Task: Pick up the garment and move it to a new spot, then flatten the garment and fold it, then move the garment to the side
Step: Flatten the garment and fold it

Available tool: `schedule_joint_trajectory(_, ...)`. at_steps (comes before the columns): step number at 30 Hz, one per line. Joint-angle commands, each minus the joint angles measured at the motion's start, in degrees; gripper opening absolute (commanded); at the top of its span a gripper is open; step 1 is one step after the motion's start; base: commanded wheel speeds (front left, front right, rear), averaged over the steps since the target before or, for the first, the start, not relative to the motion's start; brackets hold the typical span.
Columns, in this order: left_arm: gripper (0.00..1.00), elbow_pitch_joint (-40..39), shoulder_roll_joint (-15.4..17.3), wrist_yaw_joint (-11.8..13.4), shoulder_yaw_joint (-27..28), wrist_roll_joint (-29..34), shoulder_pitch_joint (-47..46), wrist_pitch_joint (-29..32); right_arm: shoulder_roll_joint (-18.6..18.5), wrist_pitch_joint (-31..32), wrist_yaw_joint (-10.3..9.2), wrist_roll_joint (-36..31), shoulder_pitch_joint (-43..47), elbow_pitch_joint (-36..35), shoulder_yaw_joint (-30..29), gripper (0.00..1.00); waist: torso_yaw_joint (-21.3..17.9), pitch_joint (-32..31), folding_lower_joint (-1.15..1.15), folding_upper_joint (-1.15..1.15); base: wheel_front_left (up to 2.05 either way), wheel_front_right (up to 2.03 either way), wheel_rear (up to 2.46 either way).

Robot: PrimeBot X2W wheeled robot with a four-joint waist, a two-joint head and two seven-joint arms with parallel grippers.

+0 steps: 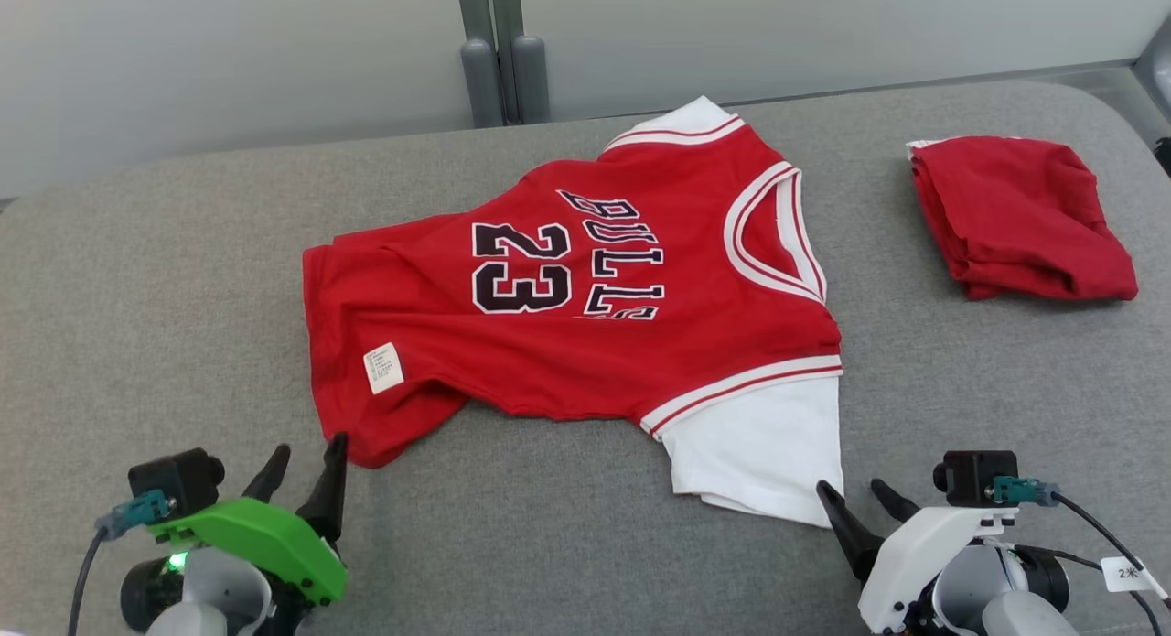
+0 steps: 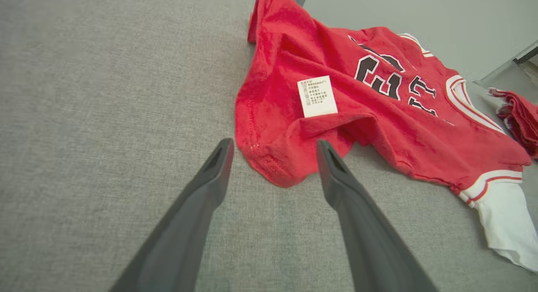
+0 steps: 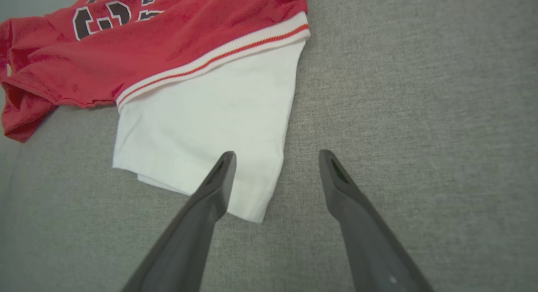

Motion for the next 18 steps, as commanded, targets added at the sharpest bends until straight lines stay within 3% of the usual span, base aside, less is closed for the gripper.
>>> schedule_joint_trajectory(1, 1.0, 1.2, 0.31, -0.22, -0.86, -1.57, -2.05, 0.47, 0.19, 0.62, -0.03, 0.52, -1.02, 0.3, 0.09, 1.0, 0.22, 1.65, 0.0, 0.0, 0.0, 0.0, 0.0)
schedule_joint_trajectory(7, 1.0, 8.31, 2.36, -0.22, -4.31, -5.33, -7.61, 0.8, 1.27, 1.5, -0.03, 0.93, -2.85, 1.53, 2.04, 1.0, -0.28, 4.16, 0.0, 0.0, 0.0, 0.0, 0.0)
schedule_joint_trajectory(18, 1.0, 17.4, 2.64, -0.11, -10.44, -13.12, -13.09, 2.11, 2.42, 4.08, -0.07, 1.28, -4.67, 5.63, 4.15, 1.0, -0.2, 6.86, 0.0, 0.0, 0.0, 0.0, 0.0)
